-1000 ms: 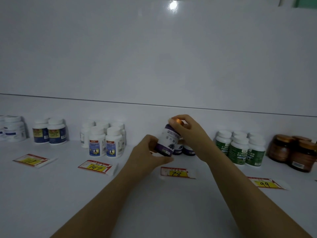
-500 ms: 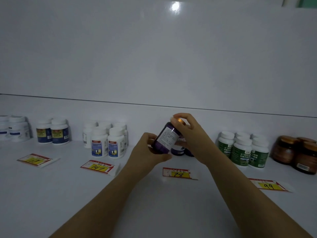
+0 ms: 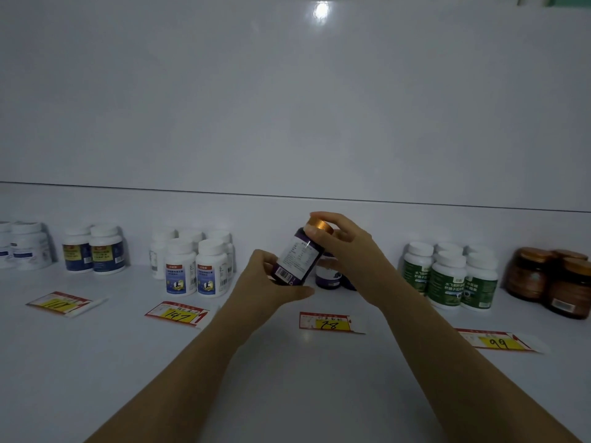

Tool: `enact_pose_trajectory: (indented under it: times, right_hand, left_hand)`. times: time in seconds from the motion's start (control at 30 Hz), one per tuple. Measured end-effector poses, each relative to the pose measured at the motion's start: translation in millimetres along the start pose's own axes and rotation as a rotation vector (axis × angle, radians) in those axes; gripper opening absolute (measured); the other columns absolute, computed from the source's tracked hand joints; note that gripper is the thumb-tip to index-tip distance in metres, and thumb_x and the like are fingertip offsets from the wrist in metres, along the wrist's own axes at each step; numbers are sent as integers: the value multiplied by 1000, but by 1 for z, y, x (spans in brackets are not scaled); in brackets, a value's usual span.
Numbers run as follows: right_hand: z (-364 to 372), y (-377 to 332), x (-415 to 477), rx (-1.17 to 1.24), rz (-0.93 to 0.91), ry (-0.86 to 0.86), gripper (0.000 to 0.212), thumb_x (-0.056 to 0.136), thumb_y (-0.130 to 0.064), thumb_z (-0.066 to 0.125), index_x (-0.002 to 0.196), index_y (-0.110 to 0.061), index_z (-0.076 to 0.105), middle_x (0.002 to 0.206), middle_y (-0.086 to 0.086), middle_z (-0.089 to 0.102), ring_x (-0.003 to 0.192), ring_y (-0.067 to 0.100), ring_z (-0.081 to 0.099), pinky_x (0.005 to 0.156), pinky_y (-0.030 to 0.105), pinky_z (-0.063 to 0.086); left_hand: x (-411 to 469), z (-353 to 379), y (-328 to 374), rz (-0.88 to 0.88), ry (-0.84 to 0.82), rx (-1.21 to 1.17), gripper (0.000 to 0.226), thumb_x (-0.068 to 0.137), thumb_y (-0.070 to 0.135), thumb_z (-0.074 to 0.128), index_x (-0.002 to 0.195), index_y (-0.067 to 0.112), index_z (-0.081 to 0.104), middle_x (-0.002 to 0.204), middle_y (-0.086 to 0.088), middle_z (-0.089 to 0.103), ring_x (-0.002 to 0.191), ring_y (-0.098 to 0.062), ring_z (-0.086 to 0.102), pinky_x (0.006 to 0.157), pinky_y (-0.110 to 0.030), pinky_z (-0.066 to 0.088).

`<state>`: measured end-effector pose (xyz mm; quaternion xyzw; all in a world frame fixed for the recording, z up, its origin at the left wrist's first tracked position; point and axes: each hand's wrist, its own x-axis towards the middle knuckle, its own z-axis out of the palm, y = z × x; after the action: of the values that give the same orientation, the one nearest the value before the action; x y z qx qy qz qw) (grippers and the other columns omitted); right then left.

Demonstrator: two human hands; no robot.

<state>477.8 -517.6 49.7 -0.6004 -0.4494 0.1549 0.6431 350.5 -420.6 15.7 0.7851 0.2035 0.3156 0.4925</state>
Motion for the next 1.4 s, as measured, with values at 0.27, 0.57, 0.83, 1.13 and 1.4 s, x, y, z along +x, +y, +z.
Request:
enact_pose_trajectory:
  times: [0.27,0.57,0.83,1.13,1.4]
  right_hand:
    - [-10,0,0,183,24,-30,34,94,-15,55,127,-16,53,117,9,64,109,25,62,89,37,54]
    - [-2,0,-4,85,8,-56,50,90,-11,60,136,-21,45,116,5,65,100,17,67,82,31,58]
    - [14,-2,-4,-295,-204,-85,60,83,-9,70,132,-31,43,126,-7,54,113,10,54,90,25,51]
    - [46,-3,-16,-539,-831,72,66,77,-8,76,131,-22,40,124,-11,47,117,-7,43,99,10,38]
    - [38,-13,-15,-386,-687,131,69,75,-18,77,133,-24,39,127,-27,47,116,-5,51,95,9,43]
  left_hand:
    - [-2,-5,4,-27,-277,-253,35,79,13,71,106,28,53,100,6,66,92,-7,64,68,-13,51]
    - [2,-4,-1,19,-154,-57,47,76,26,75,115,25,49,104,12,60,92,-1,60,71,-13,45]
    - [13,-6,-12,85,-41,-23,45,75,1,74,109,20,51,111,0,64,101,-16,62,84,-22,52]
    - [13,-20,-3,382,298,-93,49,75,-6,71,112,21,51,114,3,59,114,-20,55,101,-34,45]
    - [8,-23,7,317,111,-115,51,72,2,76,107,32,54,105,18,64,98,4,61,80,-9,48]
